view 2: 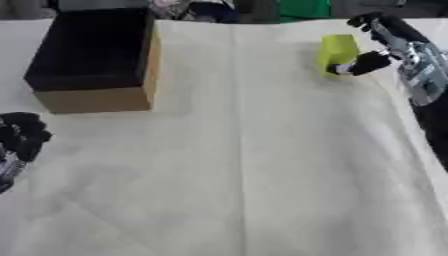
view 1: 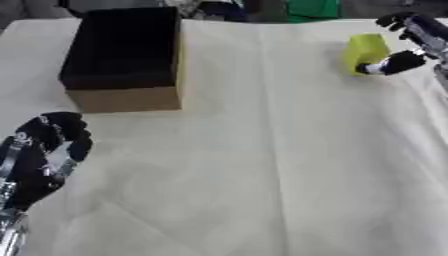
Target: Pick up objects on the table and place them in the box.
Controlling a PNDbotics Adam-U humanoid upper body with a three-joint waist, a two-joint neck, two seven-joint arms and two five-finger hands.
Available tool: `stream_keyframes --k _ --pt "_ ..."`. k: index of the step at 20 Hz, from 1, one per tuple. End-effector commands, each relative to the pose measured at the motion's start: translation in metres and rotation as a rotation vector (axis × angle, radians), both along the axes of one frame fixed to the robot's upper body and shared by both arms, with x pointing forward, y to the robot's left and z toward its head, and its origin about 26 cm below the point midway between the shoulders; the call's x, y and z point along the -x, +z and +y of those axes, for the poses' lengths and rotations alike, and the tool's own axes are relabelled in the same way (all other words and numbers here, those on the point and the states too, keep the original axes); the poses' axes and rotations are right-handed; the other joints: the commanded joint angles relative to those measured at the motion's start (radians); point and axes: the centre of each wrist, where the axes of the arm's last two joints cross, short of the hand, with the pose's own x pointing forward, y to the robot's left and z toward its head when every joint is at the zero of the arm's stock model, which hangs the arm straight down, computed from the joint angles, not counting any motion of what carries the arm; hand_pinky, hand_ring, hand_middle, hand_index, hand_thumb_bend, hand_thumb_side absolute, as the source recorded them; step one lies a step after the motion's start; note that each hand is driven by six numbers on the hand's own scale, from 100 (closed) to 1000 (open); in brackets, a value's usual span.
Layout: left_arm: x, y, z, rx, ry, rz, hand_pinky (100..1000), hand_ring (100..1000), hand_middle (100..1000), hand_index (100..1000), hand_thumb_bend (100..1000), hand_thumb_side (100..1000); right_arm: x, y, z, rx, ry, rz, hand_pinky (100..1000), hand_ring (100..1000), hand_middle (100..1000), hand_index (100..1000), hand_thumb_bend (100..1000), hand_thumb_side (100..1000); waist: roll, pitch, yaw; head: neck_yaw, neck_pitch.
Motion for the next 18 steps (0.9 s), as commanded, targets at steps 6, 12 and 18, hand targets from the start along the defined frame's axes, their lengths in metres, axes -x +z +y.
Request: stream_keyframes --k 6,12,18 --pt "0.0004 0.0103 -0.0028 -0.005 -0.017 -0.036 680 616 592 717 548 466 0.0025 0.0121 -0.0071 0.023 -0.046 -0.044 761 835 814 892 620 276 0.001 -0.01 0.01 -0.004 -0.012" --pt "0.0002 0.0106 -0.0035 -0.003 -0.02 -0.037 681 616 592 717 547 467 0.0008 0.0084 -0.0037 0.028 -0.059 -0.044 733 787 781 862 609 265 0.002 -0.007 0.013 -0.005 -0.01" --pt "0.0002 0.0104 -0.0041 -0.002 -0.021 -0.036 681 616 592 717 546 469 0.0001 0.0075 -0.0016 0.027 -0.064 -0.04 643 698 702 792 596 252 0.002 -0.006 0.01 -0.004 -0.01"
